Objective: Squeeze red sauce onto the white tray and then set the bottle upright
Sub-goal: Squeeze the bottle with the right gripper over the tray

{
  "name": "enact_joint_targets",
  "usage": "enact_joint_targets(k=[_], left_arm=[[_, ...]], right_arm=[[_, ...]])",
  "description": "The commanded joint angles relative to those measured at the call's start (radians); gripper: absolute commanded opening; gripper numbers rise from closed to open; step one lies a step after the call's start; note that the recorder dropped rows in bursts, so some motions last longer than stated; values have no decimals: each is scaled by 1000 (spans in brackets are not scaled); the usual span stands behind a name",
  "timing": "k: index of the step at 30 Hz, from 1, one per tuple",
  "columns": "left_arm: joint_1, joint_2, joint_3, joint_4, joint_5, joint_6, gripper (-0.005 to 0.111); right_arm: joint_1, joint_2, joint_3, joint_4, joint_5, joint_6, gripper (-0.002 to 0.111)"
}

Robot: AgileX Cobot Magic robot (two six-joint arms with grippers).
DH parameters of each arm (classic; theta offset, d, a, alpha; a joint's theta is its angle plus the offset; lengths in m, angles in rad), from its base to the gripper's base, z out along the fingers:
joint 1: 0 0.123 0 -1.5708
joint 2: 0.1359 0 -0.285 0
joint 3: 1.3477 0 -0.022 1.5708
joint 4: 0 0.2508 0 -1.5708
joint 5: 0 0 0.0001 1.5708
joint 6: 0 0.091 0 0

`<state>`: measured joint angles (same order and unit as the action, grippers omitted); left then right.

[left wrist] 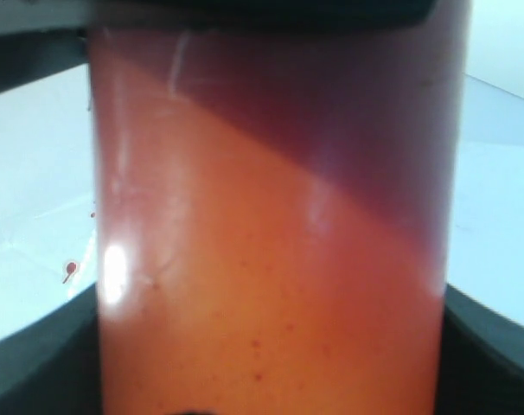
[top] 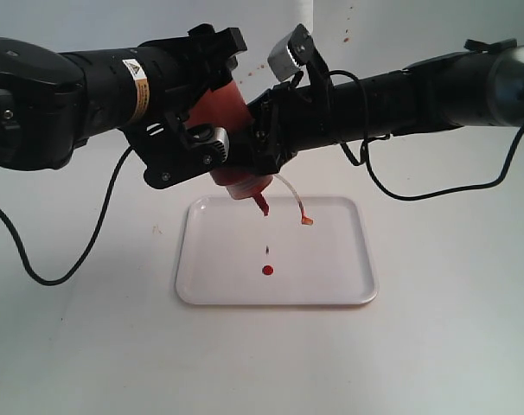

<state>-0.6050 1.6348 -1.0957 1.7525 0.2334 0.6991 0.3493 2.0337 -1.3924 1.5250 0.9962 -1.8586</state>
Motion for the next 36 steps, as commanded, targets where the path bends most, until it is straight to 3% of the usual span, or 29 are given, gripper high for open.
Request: enact_joint_targets(k=[1, 3, 6, 8, 11, 12, 32, 36], left_arm=[[-5, -12, -16, -8, 6, -10, 0], [-5, -12, -16, -8, 6, -10, 0], [-5, -12, -16, -8, 6, -10, 0], [-5, -12, -16, -8, 6, -10, 0], [-5, -12, -16, -8, 6, -10, 0], [-5, -12, -16, -8, 6, -10, 0], [-5, -12, -16, -8, 6, -10, 0], [-5, -12, -16, -8, 6, -10, 0]], right_arm=[[0, -2, -5, 10, 18, -19, 0], [0, -2, -5, 10, 8, -19, 4], [0, -2, -5, 4, 6, -19, 23], [0, -2, -5, -2, 6, -19, 48], [0, -2, -5, 4, -1, -21, 95], [0, -2, -5, 4, -1, -21, 105], [0, -2, -5, 60, 42, -26, 105], [0, -2, -5, 54, 39, -26, 97]])
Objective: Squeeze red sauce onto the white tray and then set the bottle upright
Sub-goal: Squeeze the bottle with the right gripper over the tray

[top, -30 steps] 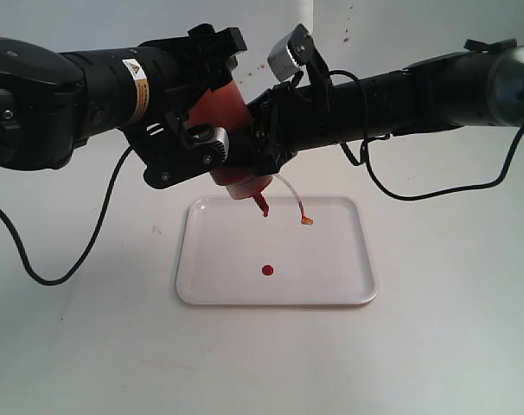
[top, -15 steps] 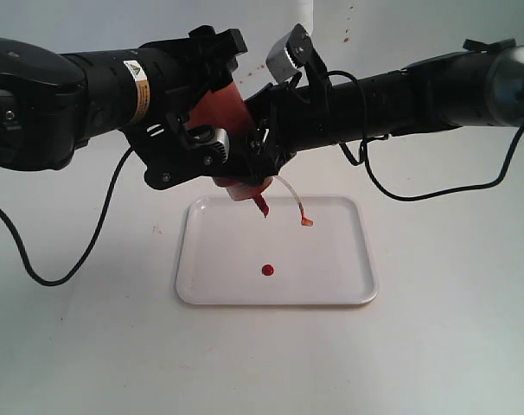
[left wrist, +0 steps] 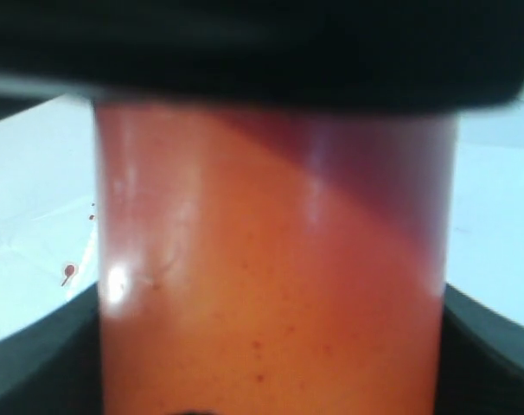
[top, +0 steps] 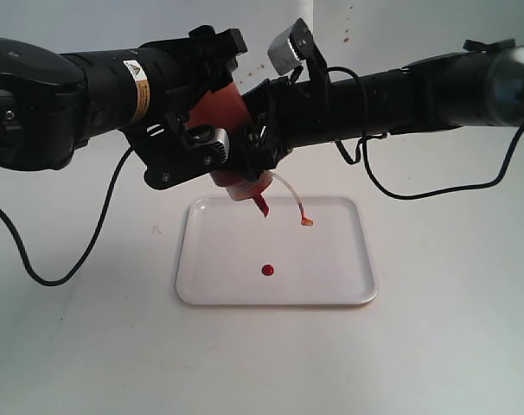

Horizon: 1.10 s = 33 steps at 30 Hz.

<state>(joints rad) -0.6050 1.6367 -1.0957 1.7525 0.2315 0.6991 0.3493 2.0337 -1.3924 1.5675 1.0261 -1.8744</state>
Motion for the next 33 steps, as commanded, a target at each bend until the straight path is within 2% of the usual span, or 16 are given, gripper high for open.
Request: enact_joint_targets(k=[1, 3, 7, 33], left_arm=[[-5, -14, -16, -8, 8, -10, 0], [-5, -14, -16, -8, 8, -10, 0], [-5, -14, -16, -8, 8, -10, 0], [-5, -14, -16, -8, 8, -10, 0]], right_arm=[[0, -2, -5, 2, 10, -10, 91], [0, -2, -5, -25, 10, -10, 71], [0, -2, -5, -81, 10, -46, -1], [0, -2, -5, -77, 7, -47, 0]])
